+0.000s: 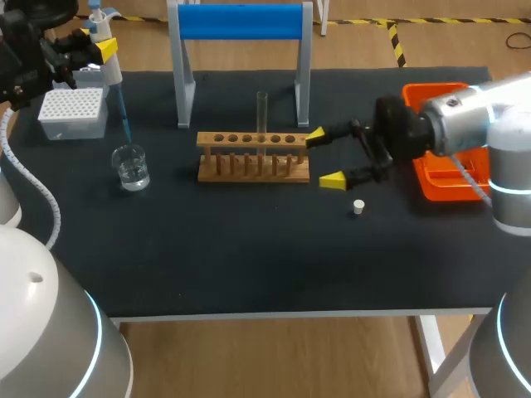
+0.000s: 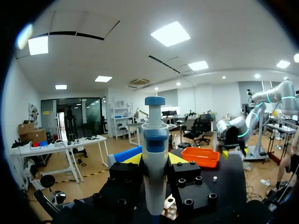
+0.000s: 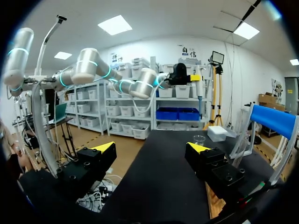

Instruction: Invert the test tube, pick up the pipette, mount the tip to pipette, aspirate from beaker and dispense into the tube, eject the tip, return the pipette, and cap with the stopper.

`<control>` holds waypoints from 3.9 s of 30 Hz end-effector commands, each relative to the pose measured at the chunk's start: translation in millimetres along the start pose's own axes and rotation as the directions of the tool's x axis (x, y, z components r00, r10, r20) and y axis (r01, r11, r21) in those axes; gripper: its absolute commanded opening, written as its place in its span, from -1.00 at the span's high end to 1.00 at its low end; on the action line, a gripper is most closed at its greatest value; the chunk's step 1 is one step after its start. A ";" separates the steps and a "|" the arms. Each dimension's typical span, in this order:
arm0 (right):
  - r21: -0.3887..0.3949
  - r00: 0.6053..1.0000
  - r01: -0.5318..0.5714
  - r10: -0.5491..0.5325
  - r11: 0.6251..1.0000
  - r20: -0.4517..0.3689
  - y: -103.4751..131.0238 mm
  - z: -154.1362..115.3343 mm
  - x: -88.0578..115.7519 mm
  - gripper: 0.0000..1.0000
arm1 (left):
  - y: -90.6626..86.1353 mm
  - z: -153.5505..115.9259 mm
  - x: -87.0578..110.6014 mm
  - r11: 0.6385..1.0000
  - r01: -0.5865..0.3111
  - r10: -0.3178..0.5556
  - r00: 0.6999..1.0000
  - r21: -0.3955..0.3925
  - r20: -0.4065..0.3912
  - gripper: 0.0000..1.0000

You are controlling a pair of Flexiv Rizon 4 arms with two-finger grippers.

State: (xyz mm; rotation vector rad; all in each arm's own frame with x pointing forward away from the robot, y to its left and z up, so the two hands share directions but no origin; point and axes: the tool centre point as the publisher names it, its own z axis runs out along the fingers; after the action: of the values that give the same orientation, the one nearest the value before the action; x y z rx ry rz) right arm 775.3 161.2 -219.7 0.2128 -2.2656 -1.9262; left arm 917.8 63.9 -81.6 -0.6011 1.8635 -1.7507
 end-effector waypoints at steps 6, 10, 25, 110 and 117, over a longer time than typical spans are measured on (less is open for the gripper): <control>0.058 0.997 -0.031 0.028 0.998 0.067 6.9 73.9 -29.6 -1.00 | 0.3 0.3 1.1 1.000 -0.001 0.001 1.000 0.003 0.005 1.00; 0.099 0.993 -0.038 0.026 0.994 0.113 7.9 101.5 -39.7 -1.00 | 0.3 0.3 1.1 1.000 -0.001 0.001 1.000 0.003 0.005 1.00; 0.198 0.966 -0.113 0.061 0.974 0.250 -12.8 174.3 -67.1 -1.00 | 0.3 0.3 1.1 1.000 -0.001 0.001 1.000 0.003 0.005 1.00; 0.293 0.934 -0.135 0.023 0.946 0.358 -67.9 220.5 -125.0 -1.00 | 25.3 -3.7 -0.2 1.000 0.021 -0.022 1.000 0.008 0.015 1.00; 0.293 0.934 -0.135 0.023 0.946 0.358 -67.9 220.5 -125.0 -1.00 | 37.4 -5.1 -3.4 1.000 0.022 -0.023 1.000 0.022 0.015 1.00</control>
State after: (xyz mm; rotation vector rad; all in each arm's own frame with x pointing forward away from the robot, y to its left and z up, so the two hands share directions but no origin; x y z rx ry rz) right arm 850.6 388.8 -324.7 -0.2040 -2.7575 -1.6608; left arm 917.8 71.8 -114.0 -0.6337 1.8423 -1.7669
